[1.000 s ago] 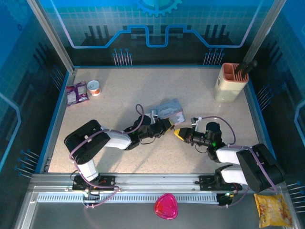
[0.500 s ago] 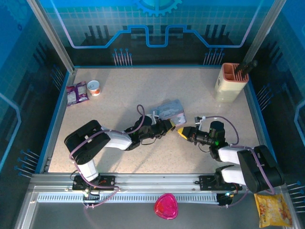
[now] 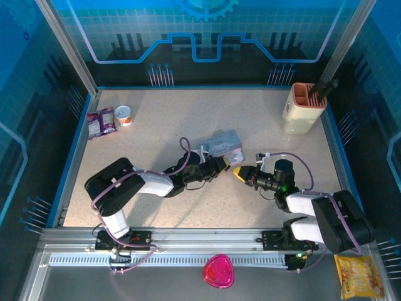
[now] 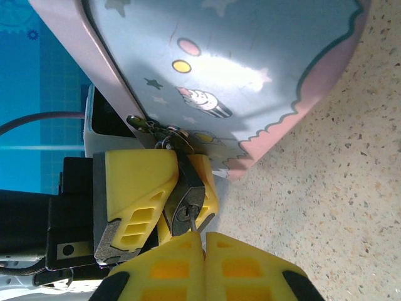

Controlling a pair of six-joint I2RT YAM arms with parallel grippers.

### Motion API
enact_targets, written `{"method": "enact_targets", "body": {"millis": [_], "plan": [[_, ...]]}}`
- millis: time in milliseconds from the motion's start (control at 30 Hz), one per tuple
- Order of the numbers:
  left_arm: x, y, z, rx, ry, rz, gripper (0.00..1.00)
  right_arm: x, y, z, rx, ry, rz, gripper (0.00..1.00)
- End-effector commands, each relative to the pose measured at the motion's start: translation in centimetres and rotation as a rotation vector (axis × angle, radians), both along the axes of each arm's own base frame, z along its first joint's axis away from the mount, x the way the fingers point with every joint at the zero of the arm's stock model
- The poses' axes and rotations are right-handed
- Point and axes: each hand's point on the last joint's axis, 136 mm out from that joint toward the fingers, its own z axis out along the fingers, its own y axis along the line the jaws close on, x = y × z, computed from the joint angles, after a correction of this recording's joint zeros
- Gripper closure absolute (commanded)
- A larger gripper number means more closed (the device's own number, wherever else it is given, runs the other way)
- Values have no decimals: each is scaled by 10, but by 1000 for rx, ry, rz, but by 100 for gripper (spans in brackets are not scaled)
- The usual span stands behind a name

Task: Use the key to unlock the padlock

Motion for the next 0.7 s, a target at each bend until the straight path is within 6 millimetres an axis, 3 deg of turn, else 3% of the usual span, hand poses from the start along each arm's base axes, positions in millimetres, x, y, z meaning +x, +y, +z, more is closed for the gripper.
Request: {"method": "enact_targets", "body": {"millis": [0, 667], "plan": [[-75, -58, 57, -188, -43, -338, 100, 27, 8, 43, 27, -200, -39, 100], [-87, -69, 59, -202, -40, -386, 100, 42, 9, 44, 88, -179, -54, 100]]}}
